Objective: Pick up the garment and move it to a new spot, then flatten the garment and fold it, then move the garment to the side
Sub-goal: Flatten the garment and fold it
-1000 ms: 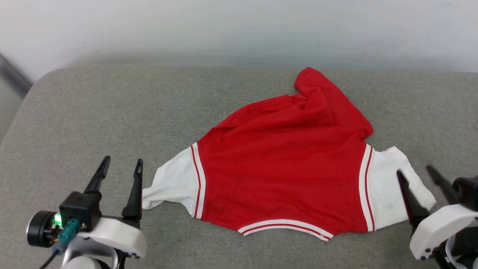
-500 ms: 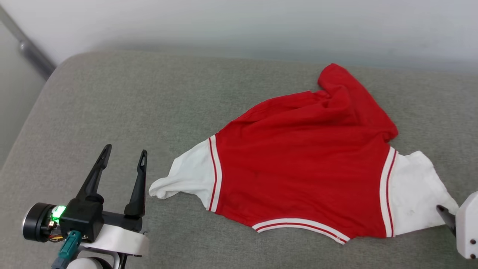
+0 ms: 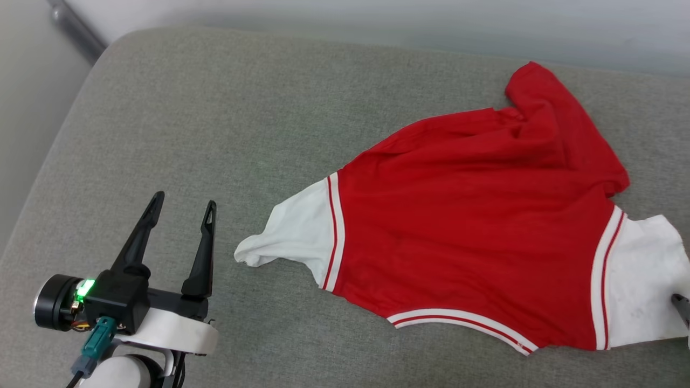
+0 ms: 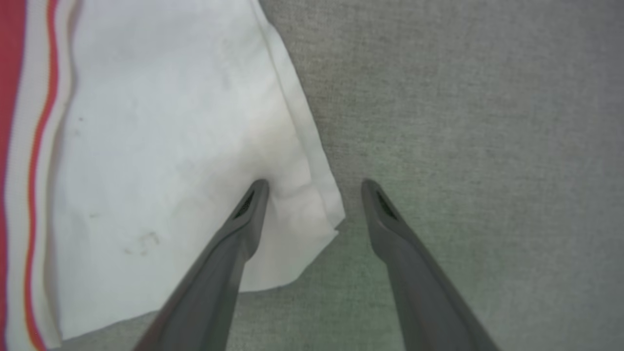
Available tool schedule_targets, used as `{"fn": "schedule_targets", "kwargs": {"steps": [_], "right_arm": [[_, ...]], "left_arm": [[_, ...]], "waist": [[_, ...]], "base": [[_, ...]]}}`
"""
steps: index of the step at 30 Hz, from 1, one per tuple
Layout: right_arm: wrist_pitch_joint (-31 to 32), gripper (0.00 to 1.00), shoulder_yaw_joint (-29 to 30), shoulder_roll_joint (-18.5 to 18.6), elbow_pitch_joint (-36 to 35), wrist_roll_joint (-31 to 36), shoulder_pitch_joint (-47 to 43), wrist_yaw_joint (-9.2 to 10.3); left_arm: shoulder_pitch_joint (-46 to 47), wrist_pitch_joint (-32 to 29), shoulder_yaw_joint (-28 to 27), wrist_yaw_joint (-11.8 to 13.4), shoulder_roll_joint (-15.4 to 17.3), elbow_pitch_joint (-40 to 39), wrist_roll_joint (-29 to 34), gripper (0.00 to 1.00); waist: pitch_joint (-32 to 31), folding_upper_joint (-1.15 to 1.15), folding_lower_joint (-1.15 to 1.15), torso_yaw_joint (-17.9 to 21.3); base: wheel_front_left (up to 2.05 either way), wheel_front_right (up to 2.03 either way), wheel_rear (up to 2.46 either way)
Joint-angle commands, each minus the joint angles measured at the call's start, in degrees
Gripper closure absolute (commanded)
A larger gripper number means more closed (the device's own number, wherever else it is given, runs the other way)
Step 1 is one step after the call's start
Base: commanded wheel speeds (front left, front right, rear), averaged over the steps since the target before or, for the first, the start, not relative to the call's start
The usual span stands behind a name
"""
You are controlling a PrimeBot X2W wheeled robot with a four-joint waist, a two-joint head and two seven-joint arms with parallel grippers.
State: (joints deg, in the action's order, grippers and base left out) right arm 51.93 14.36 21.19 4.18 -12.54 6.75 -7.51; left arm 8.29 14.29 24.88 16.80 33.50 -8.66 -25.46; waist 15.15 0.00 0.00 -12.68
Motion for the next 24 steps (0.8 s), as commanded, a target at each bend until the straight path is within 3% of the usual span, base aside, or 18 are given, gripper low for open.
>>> {"fn": "schedule_targets", "kwargs": {"steps": [1, 4, 5, 6, 7, 16, 21, 24], "right_arm": [[0.1, 0.0, -0.4, -0.8, 1.1, -0.6, 0.1, 0.03], [0.9, 0.0, -1.7, -1.7, 1.8, -1.3, -1.2, 0.01], [0.9, 0.22, -2.0, -1.9, 1.9, -1.3, -1.7, -0.07], [0.6, 0.65, -2.3, -2.0, 2.0, -1.4, -2.2, -0.07], [0.4, 1.0, -2.5, -2.0, 2.1, -1.5, -2.7, -0.06], [-0.5, 1.0, -0.1, 2.4, -1.5, -1.6, -5.3, 0.05], [0.6, 1.0, 1.9, 4.7, -5.3, -2.5, -7.9, 0.04], [1.4, 1.0, 2.6, 4.8, -7.4, -3.3, -8.7, 0.05]], "left_arm": [[1.0, -0.1, -0.1, 0.0, -0.3, -0.1, 0.0, 0.0], [1.6, -0.2, -0.1, 0.0, -0.5, 0.2, -0.3, 0.0], [1.7, -0.4, -0.1, 0.0, -0.6, 0.4, -0.5, 0.0], [1.7, -0.5, 0.0, -0.1, -0.5, 0.6, -0.5, 0.0], [1.7, -0.6, 0.0, -0.1, -0.5, 0.8, -0.7, 0.0], [-0.2, -2.7, -0.2, -1.8, 1.5, 1.2, -3.1, 0.0], [-0.8, -7.8, 0.4, -3.8, 3.5, -0.1, -5.9, 0.0], [-0.7, -13.9, 1.9, -5.5, 4.8, -1.0, -8.5, 0.0]], "waist": [[1.1, 0.0, 0.0, -1.0], [1.5, 0.0, 0.0, -1.2], [1.5, 0.0, 0.0, -1.2], [1.4, 0.0, 0.0, -1.1], [1.2, 0.0, 0.0, -0.9], [-2.8, 0.0, 0.0, 2.4], [-3.7, 0.0, 0.0, 3.9], [-3.1, 0.0, 0.0, 4.7]], "base": [[0.0, 0.0, 0.0], [0.0, 0.0, 0.0], [0.0, 0.0, 0.0], [0.0, 0.0, 0.0], [0.0, 0.0, 0.0], [0.0, 0.0, 0.0], [0.0, 0.0, 0.0], [0.0, 0.0, 0.0]]}}
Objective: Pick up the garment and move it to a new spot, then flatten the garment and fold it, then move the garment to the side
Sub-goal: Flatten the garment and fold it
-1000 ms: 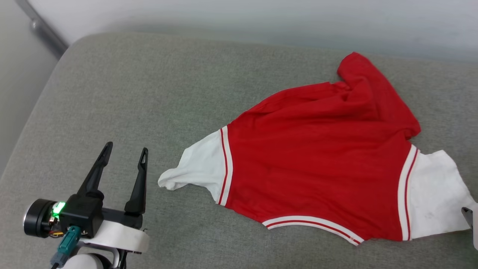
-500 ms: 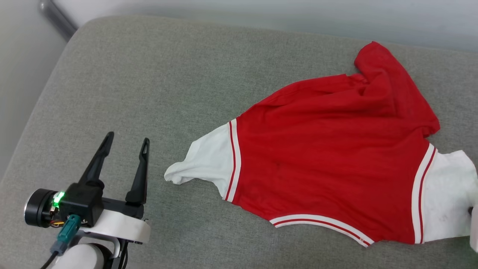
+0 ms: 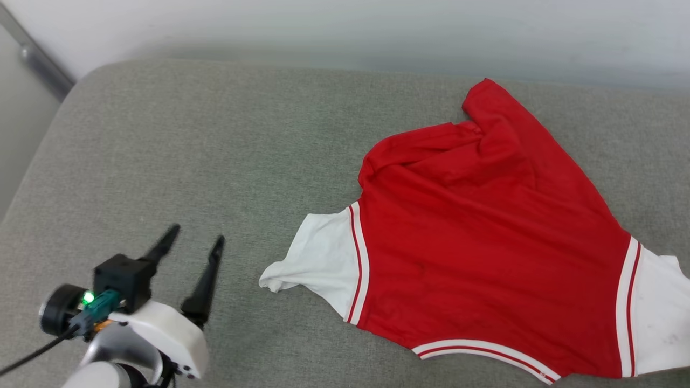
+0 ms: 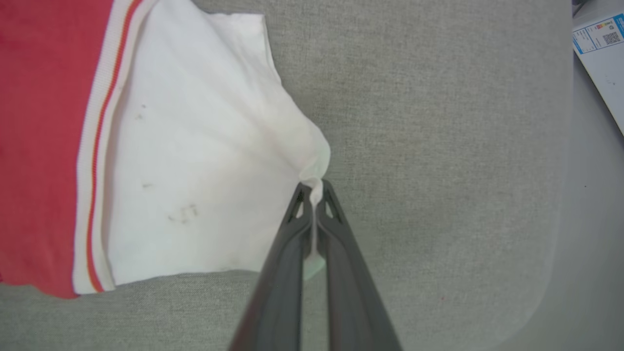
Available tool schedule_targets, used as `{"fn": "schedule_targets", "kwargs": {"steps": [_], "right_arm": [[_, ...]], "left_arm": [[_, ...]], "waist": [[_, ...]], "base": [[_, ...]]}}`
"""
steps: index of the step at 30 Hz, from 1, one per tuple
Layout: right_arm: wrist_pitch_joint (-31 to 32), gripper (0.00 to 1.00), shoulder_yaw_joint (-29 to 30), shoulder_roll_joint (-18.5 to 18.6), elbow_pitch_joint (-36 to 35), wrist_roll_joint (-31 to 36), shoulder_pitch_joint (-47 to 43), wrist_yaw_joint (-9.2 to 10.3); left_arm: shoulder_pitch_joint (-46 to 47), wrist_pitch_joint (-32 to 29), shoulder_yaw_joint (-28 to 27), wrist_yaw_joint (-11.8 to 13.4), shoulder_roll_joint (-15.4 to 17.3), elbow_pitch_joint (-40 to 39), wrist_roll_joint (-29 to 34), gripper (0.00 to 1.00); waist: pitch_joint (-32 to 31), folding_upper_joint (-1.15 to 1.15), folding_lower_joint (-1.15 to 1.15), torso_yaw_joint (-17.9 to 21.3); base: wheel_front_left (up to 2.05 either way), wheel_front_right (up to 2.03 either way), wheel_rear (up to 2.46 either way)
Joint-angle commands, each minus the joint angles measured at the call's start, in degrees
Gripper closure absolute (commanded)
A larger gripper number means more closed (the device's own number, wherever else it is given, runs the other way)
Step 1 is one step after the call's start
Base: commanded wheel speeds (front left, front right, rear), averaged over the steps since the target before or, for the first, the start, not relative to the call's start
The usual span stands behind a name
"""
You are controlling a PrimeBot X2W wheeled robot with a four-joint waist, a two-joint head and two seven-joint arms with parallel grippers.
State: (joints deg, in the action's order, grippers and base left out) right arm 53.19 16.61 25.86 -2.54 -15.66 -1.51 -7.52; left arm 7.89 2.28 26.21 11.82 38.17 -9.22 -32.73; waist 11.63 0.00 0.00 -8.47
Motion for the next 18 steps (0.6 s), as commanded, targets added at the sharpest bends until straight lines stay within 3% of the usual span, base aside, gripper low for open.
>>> {"fn": "schedule_targets", "kwargs": {"steps": [1, 4, 5, 6, 11, 18], "right_arm": [[0.3, 1.0, 0.5, 0.0, -1.2, -0.3, -0.6, 0.06], [0.7, 1.0, 0.7, -0.8, -2.4, -0.2, -0.8, 0.05], [0.7, 1.0, 0.7, -0.8, -2.4, -0.2, -0.8, 0.05], [0.7, 1.0, 0.6, -1.4, -3.0, -0.1, -0.5, 0.05], [0.7, 1.0, 0.2, -2.0, -3.8, 0.0, 0.5, 0.06], [0.0, 1.0, -0.3, -2.4, -4.3, 0.2, 1.9, 0.05]], "left_arm": [[-0.3, -4.6, 1.3, -1.3, 0.4, -0.8, -2.3, 0.0], [0.7, -12.9, 3.4, -3.1, 1.4, -2.3, -5.8, 0.0], [0.7, -12.9, 3.4, -3.1, 1.4, -2.3, -5.8, 0.0], [1.4, -17.9, 4.7, -3.5, 1.6, -3.4, -7.8, 0.0], [3.6, -24.4, 6.3, -3.6, 2.0, -4.4, -9.1, 0.0], [7.8, -28.7, 7.1, -3.0, 0.6, -2.0, -9.8, 0.0]], "waist": [[0.7, 0.0, 0.0, 0.7], [2.0, 0.0, 0.0, 1.3], [2.0, 0.0, 0.0, 1.3], [2.8, 0.0, 0.0, 1.6], [4.4, 0.0, 0.0, 2.3], [7.1, 0.0, 0.0, 3.3]], "base": [[0.0, 0.0, 0.0], [0.0, 0.0, 0.0], [0.0, 0.0, 0.0], [0.0, 0.0, 0.0], [0.0, 0.0, 0.0], [0.0, 0.0, 0.0]]}}
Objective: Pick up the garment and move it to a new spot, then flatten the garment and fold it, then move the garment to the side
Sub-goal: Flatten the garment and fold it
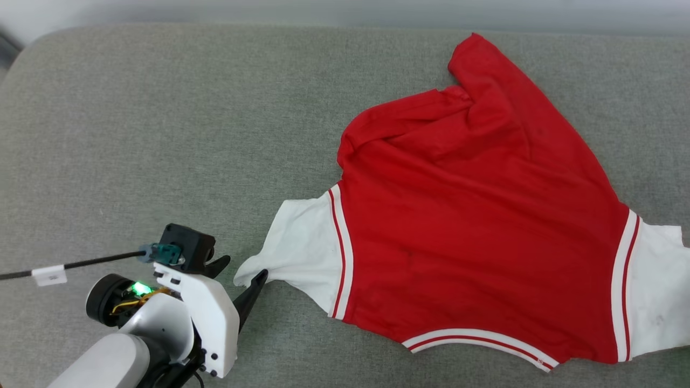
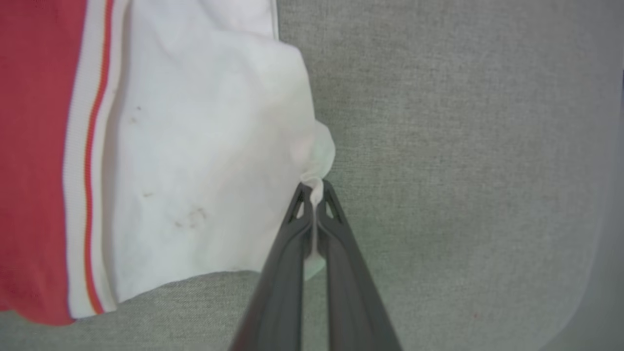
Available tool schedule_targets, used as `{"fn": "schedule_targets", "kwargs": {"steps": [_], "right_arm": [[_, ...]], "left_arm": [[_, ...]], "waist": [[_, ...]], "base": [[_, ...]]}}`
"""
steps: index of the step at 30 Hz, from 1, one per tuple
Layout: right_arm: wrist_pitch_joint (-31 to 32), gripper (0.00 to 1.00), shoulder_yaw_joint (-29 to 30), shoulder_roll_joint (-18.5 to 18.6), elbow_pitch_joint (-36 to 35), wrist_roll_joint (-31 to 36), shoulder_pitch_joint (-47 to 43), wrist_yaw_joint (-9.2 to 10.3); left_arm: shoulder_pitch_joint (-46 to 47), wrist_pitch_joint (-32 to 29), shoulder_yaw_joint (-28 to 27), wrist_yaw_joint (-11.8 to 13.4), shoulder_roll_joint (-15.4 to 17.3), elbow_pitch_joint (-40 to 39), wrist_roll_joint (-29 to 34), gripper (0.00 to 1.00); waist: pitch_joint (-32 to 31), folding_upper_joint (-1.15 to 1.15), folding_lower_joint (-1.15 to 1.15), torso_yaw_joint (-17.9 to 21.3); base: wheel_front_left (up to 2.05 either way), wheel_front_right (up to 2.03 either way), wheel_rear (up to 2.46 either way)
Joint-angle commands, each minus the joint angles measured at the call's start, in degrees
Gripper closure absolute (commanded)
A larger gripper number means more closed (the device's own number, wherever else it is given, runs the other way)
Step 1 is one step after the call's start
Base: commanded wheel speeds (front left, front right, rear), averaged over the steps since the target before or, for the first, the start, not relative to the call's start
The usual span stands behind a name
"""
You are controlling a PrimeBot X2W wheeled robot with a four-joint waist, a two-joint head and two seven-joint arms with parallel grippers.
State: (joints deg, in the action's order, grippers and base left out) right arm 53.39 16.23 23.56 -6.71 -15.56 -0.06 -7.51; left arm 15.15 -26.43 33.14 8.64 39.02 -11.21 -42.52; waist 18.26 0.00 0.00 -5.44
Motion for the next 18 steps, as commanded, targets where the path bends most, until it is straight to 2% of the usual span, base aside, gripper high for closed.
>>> {"fn": "schedule_targets", "kwargs": {"steps": [1, 10, 11, 12, 13, 18], "right_arm": [[-0.3, 1.0, 0.0, -0.2, -0.1, 0.1, 0.6, 0.04], [0.1, 1.0, -0.6, 0.3, -1.7, -0.4, 1.4, 0.04], [0.1, 1.0, -0.7, 0.4, -1.7, -0.3, 1.5, 0.04], [0.1, 1.0, -0.8, 0.4, -1.7, -0.3, 1.5, 0.04], [0.0, 1.0, -0.8, 0.5, -1.7, -0.2, 1.5, 0.04], [-0.5, 1.0, -1.2, 1.0, -1.3, 0.0, 1.7, 0.04]], "left_arm": [[1.0, -0.6, 0.3, 0.2, -0.3, 0.7, 0.1, 0.0], [3.0, -4.7, 3.8, -1.1, -1.9, 8.6, 0.2, 0.0], [2.7, -5.2, 4.4, -1.6, -2.3, 9.2, -0.2, 0.03], [2.5, -5.9, 5.2, -1.9, -2.7, 9.7, -0.6, 0.58], [2.2, -6.5, 6.0, -2.6, -3.2, 10.3, -0.9, 1.0], [1.4, -5.3, 6.4, -3.6, -4.0, 11.7, -1.5, 1.0]], "waist": [[0.8, 0.0, 0.0, 0.3], [3.3, 0.0, 0.0, 0.6], [3.3, 0.0, 0.0, 0.6], [3.3, 0.0, 0.0, 0.5], [3.1, 0.0, 0.0, 0.4], [0.8, 0.0, 0.0, -0.2]], "base": [[0.0, 0.0, 0.0], [0.0, 0.0, 0.0], [0.0, 0.0, 0.0], [0.0, 0.0, 0.0], [0.0, 0.0, 0.0], [0.0, 0.0, 0.0]]}}
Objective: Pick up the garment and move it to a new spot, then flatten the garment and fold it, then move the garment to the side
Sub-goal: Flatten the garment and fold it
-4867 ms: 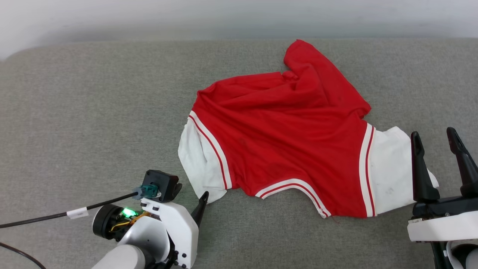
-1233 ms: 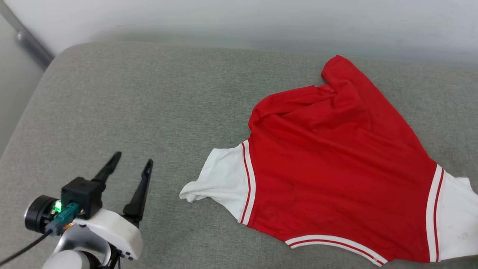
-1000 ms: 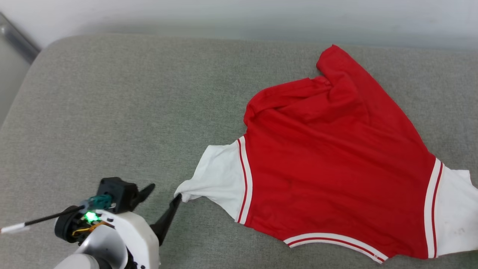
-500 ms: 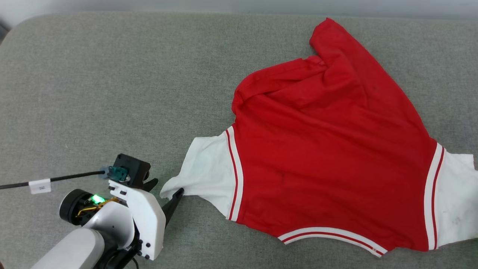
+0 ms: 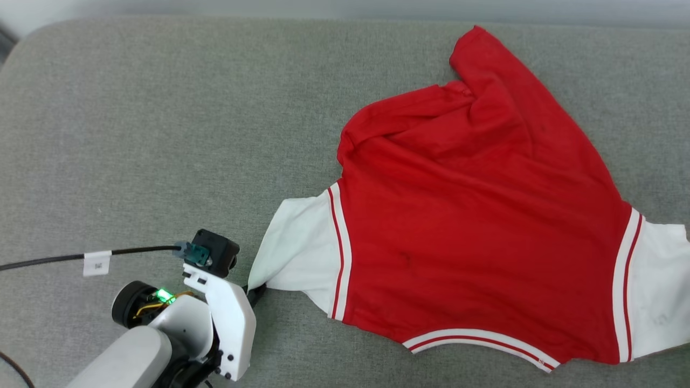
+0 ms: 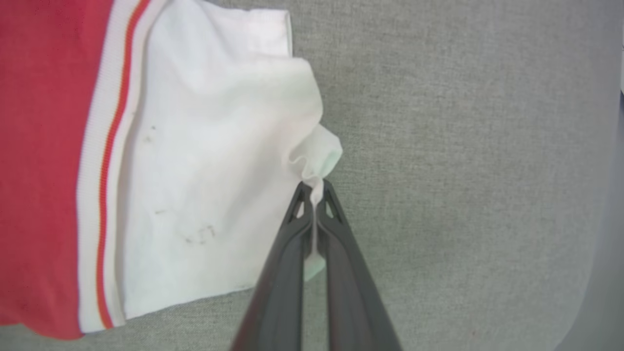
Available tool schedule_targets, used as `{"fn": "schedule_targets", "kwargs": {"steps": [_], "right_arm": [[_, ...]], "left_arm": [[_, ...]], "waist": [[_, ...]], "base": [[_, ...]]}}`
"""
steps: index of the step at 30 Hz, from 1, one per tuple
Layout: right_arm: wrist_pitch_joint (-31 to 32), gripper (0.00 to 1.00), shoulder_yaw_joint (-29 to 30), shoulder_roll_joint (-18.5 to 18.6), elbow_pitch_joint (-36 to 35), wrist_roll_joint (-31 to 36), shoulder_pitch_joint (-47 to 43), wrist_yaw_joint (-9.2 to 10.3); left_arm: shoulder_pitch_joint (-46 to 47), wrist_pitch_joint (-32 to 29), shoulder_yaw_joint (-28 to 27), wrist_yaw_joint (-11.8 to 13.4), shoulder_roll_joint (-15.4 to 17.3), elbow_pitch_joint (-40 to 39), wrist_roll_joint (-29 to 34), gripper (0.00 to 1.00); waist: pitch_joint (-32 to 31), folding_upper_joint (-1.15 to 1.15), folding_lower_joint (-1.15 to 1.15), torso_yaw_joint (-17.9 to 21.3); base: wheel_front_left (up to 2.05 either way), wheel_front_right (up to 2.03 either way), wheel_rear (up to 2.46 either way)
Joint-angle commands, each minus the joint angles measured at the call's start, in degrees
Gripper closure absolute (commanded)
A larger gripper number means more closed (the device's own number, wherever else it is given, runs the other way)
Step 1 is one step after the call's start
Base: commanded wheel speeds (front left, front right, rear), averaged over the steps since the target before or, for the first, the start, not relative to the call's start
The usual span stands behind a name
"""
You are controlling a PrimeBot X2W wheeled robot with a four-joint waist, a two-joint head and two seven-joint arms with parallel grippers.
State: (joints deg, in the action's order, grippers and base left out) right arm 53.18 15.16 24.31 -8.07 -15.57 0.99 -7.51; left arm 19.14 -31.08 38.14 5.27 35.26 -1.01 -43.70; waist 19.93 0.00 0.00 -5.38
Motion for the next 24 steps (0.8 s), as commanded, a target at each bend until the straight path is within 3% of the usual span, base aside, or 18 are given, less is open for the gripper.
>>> {"fn": "schedule_targets", "kwargs": {"steps": [1, 6, 14, 20, 24], "right_arm": [[-0.5, 1.0, -0.5, 0.5, 0.0, -0.3, 0.7, 0.04], [-2.0, 1.0, -1.7, 2.1, 0.0, -1.6, 0.7, 0.04], [-3.2, 1.0, -1.7, 4.8, -3.0, -7.4, 2.4, 0.04], [-4.6, 1.0, -0.8, 7.0, -5.9, -12.5, 6.8, 0.04], [-6.5, 1.0, -2.0, 9.3, -8.4, -13.5, 12.1, 0.04]], "left_arm": [[-2.7, 0.2, 0.9, 0.1, -0.1, 1.5, -0.2, 1.0], [-2.9, 6.6, -2.3, 0.8, 2.0, -1.0, 1.7, 1.0], [-6.9, 10.7, -8.1, 3.8, 8.0, -11.1, 1.0, 1.0], [-8.3, 13.2, -13.6, 6.1, 13.1, -18.5, 1.3, 1.0], [-6.8, 16.2, -18.7, 7.1, 14.4, -23.7, 0.1, 1.0]], "waist": [[-1.6, 0.0, 0.0, -0.3], [-6.0, 0.0, 0.0, -0.4], [-13.3, 0.0, 0.0, 0.1], [-16.8, 0.0, 0.0, 0.9], [-17.9, 0.0, 0.0, 1.6]], "base": [[0.0, 0.0, 0.0], [0.0, 0.0, 0.0], [0.0, 0.0, 0.0], [0.0, 0.0, 0.0], [0.0, 0.0, 0.0]]}}
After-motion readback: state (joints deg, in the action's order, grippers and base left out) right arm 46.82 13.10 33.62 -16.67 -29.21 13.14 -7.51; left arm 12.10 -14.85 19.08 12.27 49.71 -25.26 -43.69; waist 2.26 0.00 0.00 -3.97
